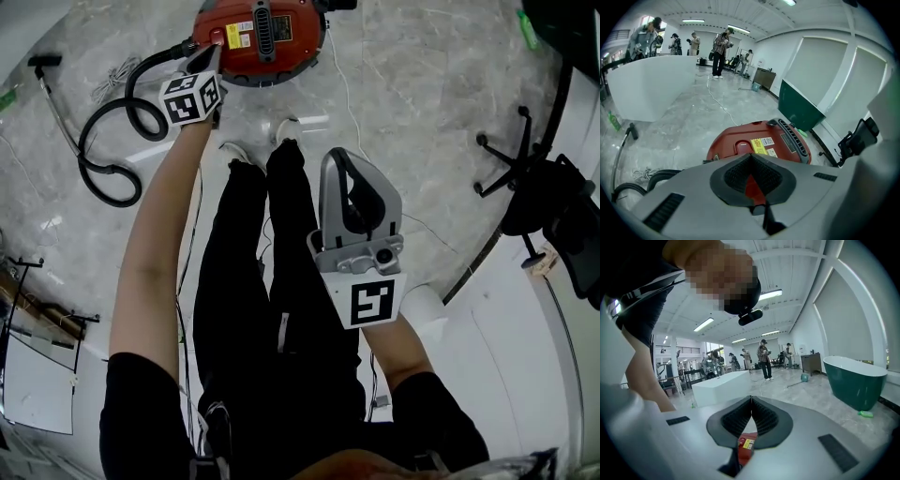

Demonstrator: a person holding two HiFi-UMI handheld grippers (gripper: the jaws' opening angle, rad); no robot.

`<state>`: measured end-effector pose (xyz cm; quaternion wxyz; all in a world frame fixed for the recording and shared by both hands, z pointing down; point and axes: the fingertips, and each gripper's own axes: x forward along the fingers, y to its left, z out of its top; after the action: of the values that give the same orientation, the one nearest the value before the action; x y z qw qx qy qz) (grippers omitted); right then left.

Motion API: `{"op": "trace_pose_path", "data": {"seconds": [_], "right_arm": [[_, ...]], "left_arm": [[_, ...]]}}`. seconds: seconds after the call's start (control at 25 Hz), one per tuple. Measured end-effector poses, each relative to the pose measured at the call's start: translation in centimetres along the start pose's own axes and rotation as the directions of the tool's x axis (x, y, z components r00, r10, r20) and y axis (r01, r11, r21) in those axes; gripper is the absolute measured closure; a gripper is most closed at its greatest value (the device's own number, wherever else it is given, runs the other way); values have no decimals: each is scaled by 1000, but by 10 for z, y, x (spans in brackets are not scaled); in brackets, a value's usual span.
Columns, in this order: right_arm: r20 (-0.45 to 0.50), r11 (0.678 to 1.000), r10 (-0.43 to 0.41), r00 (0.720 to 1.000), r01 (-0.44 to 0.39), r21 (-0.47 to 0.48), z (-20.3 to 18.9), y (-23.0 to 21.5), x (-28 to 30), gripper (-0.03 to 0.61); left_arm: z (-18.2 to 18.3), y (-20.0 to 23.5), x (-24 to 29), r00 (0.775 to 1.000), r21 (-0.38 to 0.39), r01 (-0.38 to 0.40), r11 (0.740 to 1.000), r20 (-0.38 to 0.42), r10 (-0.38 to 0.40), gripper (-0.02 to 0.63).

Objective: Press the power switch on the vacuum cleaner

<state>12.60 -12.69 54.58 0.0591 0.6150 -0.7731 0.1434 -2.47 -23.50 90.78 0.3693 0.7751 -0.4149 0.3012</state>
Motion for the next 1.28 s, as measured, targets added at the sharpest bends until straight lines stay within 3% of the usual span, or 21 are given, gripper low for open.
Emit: {"op": "trace_pose_path", "data": {"seconds": [0.24, 0.36, 0.68, 0.88, 1.08, 1.28], "right_arm": [[-6, 1000, -2, 1000, 2, 3, -7, 4, 4, 560], [-9, 1000, -11, 1000, 11, -21, -9, 9, 0, 560], [-40, 1000, -22, 999, 21, -14, -24, 21, -12, 560], [-46, 997, -32, 998, 35, 67, -26, 19, -14, 561], [-38, 997, -47, 998, 49, 59, -13, 23, -17, 560], [-55, 995, -24, 998, 29, 96, -10, 37, -25, 560]], "left_arm": [[-10, 2, 8, 995, 48, 23, 999, -95, -18, 595], [-10, -1, 9, 997, 104, 1, 995, -79, 7, 595], [-10, 5, 6, 994, -28, -2, 1000, -107, -1, 595], [2, -10, -5, 999, -48, 22, 999, -42, -24, 595], [6, -36, -30, 998, -48, 64, 997, -2, -64, 595], [17, -62, -69, 994, 18, 96, 995, 54, -97, 595]]}}
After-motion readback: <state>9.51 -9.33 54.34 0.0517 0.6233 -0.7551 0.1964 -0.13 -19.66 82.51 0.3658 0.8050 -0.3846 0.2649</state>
